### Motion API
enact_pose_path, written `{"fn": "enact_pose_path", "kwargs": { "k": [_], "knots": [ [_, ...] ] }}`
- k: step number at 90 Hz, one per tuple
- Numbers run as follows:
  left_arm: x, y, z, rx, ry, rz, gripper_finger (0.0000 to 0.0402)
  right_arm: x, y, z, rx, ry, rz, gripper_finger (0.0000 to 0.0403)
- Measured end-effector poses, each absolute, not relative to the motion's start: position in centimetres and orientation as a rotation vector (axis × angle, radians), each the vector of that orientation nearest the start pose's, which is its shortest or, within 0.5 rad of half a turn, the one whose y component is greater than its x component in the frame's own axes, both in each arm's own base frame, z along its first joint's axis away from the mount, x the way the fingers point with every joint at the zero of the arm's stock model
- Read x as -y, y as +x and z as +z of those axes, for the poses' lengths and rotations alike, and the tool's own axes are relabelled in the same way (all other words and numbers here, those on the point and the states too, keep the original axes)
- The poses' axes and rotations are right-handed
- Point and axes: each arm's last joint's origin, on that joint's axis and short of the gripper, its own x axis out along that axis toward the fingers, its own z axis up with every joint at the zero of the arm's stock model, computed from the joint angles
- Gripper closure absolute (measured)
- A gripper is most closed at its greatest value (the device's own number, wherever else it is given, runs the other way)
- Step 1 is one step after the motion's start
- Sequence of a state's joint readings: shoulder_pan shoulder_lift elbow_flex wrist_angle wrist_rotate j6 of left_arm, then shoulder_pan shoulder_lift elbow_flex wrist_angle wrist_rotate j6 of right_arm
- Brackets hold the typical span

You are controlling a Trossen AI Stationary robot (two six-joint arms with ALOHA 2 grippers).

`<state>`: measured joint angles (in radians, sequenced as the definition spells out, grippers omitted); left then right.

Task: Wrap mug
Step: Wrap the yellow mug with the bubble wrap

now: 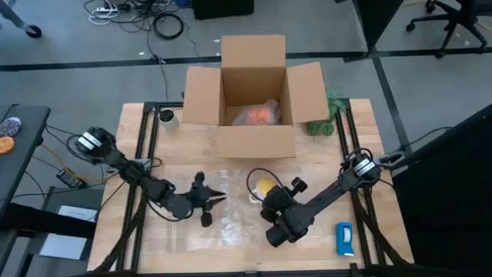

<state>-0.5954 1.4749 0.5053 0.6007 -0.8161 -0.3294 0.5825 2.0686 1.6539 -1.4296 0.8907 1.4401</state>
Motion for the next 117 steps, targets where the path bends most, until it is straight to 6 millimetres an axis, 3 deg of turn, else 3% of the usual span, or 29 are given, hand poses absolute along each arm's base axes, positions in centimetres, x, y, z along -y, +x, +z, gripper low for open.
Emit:
{"fn": "enact_pose_path", "kwargs": {
  "k": [16, 33, 41, 55, 88, 103, 117],
  "knots": [
    [13.2, 24.1, 15.8, -0.16, -0.099, 0.33, 0.0357, -17.8, 32.7, 20.6, -0.94, 0.068, -0.991, 0.0403],
    [13.7, 24.8, 13.5, -0.22, -0.002, 0.237, 0.0357, -19.2, 31.8, 21.2, -0.752, -0.221, -0.925, 0.0403],
    [14.2, 24.9, 13.4, -0.217, -0.001, 0.155, 0.0357, -19.8, 30.7, 21.3, -0.772, -0.292, -0.915, 0.0403],
    [14.5, 24.8, 13.2, -0.253, -0.075, 0.056, 0.0357, -20.4, 28.9, 20.1, -0.857, -0.383, -0.9, 0.0403],
    [16.6, 22.8, 10.7, -0.445, -0.266, 0.014, 0.0357, -20.8, 24.4, 14.8, -0.768, -0.544, -0.847, 0.0403],
    [16.7, 22.8, 9.7, -0.458, -0.362, 0.07, 0.0357, -19.9, 24.6, 13.4, -0.657, -0.574, -0.829, 0.0403],
    [17.1, 23.4, 8.9, -0.46, -0.398, 0.115, 0.0357, -19.1, 25.4, 12.1, -0.69, -0.613, -0.813, 0.0403]
  ]
}}
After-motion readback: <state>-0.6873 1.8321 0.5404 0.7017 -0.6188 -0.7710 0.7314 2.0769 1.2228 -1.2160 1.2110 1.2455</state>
